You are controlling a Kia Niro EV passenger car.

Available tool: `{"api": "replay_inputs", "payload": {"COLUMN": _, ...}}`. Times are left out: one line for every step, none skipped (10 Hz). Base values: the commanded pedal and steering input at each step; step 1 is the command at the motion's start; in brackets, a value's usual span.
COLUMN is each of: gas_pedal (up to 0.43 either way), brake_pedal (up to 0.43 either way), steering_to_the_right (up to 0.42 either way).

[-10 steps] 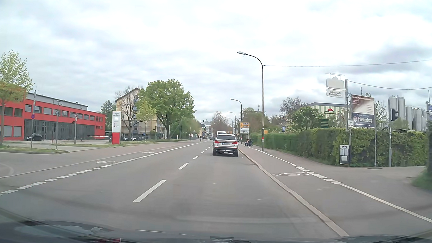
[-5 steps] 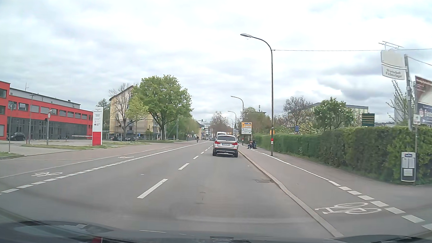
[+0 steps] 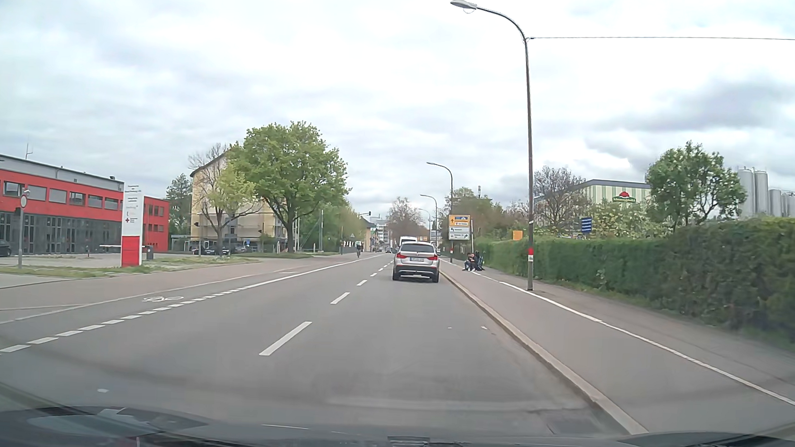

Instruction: Follow the waypoints while adhering to traffic rules and regulations

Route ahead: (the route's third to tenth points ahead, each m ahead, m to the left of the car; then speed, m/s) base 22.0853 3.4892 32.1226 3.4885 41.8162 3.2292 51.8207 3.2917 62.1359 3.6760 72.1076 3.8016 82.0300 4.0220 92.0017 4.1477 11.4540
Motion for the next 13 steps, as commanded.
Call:
{"api": "replay_inputs", "payload": {"gas_pedal": 0.087, "brake_pedal": 0.0, "steering_to_the_right": -0.002}}
{"api": "replay_inputs", "payload": {"gas_pedal": 0.079, "brake_pedal": 0.0, "steering_to_the_right": -0.002}}
{"api": "replay_inputs", "payload": {"gas_pedal": 0.067, "brake_pedal": 0.0, "steering_to_the_right": -0.003}}
{"api": "replay_inputs", "payload": {"gas_pedal": 0.059, "brake_pedal": 0.0, "steering_to_the_right": -0.003}}
{"api": "replay_inputs", "payload": {"gas_pedal": 0.059, "brake_pedal": 0.0, "steering_to_the_right": -0.002}}
{"api": "replay_inputs", "payload": {"gas_pedal": 0.059, "brake_pedal": 0.0, "steering_to_the_right": -0.001}}
{"api": "replay_inputs", "payload": {"gas_pedal": 0.059, "brake_pedal": 0.0, "steering_to_the_right": -0.001}}
{"api": "replay_inputs", "payload": {"gas_pedal": 0.059, "brake_pedal": 0.0, "steering_to_the_right": -0.002}}
{"api": "replay_inputs", "payload": {"gas_pedal": 0.059, "brake_pedal": 0.0, "steering_to_the_right": -0.002}}
{"api": "replay_inputs", "payload": {"gas_pedal": 0.059, "brake_pedal": 0.0, "steering_to_the_right": -0.004}}
{"api": "replay_inputs", "payload": {"gas_pedal": 0.059, "brake_pedal": 0.0, "steering_to_the_right": -0.004}}
{"api": "replay_inputs", "payload": {"gas_pedal": 0.067, "brake_pedal": 0.0, "steering_to_the_right": -0.004}}
{"api": "replay_inputs", "payload": {"gas_pedal": 0.067, "brake_pedal": 0.0, "steering_to_the_right": -0.003}}
